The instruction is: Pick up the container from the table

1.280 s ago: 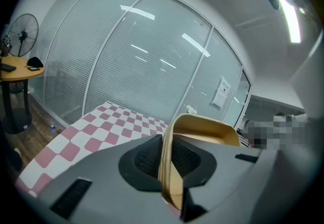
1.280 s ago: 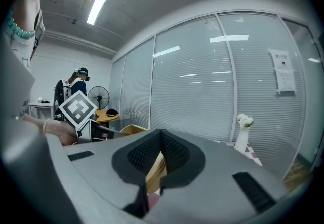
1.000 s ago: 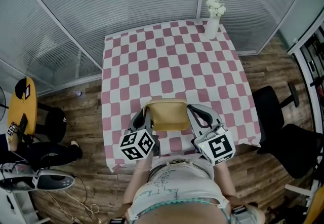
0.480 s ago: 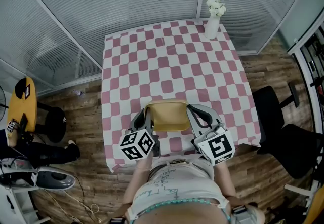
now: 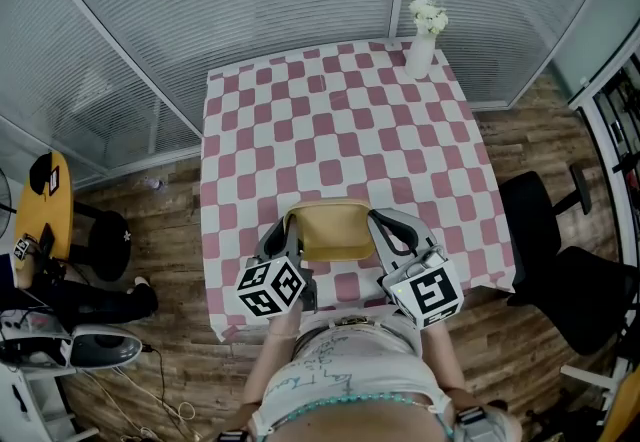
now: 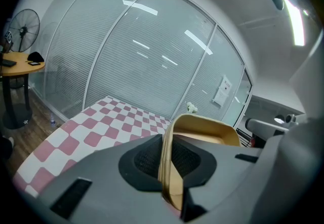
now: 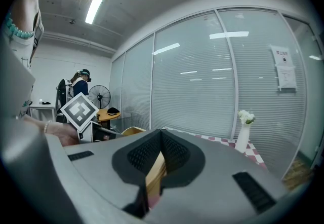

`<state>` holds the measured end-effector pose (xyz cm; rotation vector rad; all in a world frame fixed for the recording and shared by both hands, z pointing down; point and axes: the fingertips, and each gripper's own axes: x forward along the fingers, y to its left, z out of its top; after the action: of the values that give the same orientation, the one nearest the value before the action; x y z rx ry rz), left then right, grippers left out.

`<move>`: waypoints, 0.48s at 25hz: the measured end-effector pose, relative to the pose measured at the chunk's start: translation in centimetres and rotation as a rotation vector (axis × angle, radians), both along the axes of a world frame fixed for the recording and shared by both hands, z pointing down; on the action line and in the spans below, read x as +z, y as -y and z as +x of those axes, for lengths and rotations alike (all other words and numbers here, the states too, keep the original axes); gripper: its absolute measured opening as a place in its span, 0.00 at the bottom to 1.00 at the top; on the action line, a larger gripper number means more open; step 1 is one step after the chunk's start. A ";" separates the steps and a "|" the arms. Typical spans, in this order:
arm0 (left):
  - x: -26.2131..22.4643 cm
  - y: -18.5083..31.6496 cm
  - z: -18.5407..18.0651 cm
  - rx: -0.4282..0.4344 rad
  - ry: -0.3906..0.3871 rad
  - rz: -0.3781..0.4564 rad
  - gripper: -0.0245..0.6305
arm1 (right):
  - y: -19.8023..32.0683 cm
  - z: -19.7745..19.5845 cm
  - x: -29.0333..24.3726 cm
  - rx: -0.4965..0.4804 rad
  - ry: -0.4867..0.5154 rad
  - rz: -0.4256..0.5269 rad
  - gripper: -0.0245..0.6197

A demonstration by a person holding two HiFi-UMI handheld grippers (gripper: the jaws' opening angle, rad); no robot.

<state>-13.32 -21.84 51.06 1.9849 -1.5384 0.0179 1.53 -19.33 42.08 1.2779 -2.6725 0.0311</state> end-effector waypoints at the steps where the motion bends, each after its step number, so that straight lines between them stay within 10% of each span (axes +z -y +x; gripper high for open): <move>1: 0.1 0.0 0.0 0.000 -0.001 -0.001 0.10 | 0.1 0.0 0.0 0.001 0.001 0.002 0.03; 12: 0.2 -0.1 0.0 0.006 0.009 -0.004 0.10 | 0.3 0.3 0.0 0.009 -0.003 -0.004 0.03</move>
<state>-13.32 -21.77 51.25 1.9890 -1.5364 0.0327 1.85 -19.61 42.06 1.2877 -2.6625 0.0361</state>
